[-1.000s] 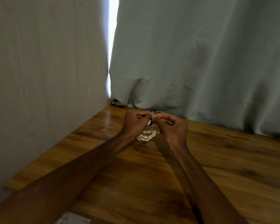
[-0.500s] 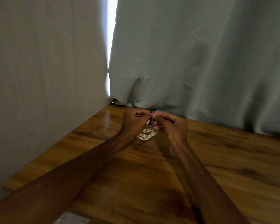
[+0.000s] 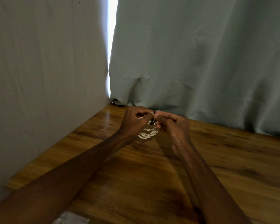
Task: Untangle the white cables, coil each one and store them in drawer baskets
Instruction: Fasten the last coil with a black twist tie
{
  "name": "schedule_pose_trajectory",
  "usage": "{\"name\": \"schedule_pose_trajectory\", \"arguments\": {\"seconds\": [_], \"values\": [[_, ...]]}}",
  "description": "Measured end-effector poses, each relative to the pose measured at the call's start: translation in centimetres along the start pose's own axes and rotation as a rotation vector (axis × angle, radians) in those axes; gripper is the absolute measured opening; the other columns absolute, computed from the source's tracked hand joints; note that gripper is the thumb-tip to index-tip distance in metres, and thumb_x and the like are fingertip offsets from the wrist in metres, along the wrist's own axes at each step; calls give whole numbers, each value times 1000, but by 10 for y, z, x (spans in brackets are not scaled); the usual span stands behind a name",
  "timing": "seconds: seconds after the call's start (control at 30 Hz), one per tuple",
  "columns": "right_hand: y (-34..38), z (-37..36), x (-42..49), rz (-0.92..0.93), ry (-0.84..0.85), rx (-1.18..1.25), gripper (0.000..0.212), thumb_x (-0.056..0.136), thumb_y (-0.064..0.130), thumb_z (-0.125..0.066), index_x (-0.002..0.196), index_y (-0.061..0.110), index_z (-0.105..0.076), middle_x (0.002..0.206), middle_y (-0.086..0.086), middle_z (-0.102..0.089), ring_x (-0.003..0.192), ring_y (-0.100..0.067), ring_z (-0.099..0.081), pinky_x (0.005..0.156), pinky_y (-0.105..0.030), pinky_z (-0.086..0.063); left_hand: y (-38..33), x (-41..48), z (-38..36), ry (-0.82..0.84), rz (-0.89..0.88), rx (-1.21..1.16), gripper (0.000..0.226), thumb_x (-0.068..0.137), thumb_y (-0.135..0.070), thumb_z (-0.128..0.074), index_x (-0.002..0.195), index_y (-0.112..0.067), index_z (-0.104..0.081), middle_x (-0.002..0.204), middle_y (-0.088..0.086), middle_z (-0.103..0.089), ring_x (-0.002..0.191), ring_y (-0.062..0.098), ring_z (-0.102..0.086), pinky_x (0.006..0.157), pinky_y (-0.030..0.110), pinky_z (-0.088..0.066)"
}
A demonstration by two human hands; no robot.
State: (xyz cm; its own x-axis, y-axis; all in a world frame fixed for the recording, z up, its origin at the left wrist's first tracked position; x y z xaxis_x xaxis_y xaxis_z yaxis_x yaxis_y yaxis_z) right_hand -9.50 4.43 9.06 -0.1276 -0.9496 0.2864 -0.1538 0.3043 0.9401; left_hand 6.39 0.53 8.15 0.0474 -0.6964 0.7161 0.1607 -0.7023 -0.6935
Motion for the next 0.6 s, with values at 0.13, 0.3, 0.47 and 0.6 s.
{"name": "schedule_pose_trajectory", "arguments": {"seconds": [0.13, 0.3, 0.47, 0.6], "values": [[0, 1, 0, -9, 3, -4, 12, 85, -3, -76, 97, -3, -77, 82, -18, -77, 57, -12, -64, 62, -23, -60, -3, -1, 0, -7, -31, 42, 12, 87, -8, -73, 95, -7, -82, 85, 2, -80, 77, 18, -77, 72, 36, -62], [-2, 2, 1, -25, 9, -15, 16, 83, 0, -79, 99, -4, -77, 83, -17, -78, 59, -13, -65, 62, -23, -60, -4, -1, 1, -43, -30, 70, 11, 85, -3, -71, 88, -4, -81, 78, 2, -78, 70, 17, -75, 66, 29, -59], [-2, 2, 0, -45, 22, 4, 19, 83, -1, -79, 101, -6, -74, 81, -16, -77, 56, -13, -64, 61, -23, -59, -4, -3, 0, -40, -2, 41, 6, 85, -3, -74, 83, -4, -79, 73, 1, -77, 66, 14, -73, 62, 22, -54], [0, 2, 0, -60, 28, 23, 27, 82, 0, -80, 107, -6, -72, 84, -18, -78, 55, -13, -63, 61, -24, -59, -5, -3, 0, -50, 31, 4, 3, 85, -4, -76, 82, -4, -78, 69, -1, -74, 62, 10, -70, 59, 21, -51]]}}
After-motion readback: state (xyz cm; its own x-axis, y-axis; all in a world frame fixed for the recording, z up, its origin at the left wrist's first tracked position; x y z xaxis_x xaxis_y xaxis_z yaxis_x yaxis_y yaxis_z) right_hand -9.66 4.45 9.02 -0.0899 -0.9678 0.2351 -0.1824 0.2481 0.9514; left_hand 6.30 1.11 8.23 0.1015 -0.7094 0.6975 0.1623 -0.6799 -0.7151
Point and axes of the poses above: each hand's wrist, its own x-axis towards the middle knuckle, its own z-axis out of the back of the hand, y = z × x, the point moved 5 cm from there along x, towards the middle knuckle
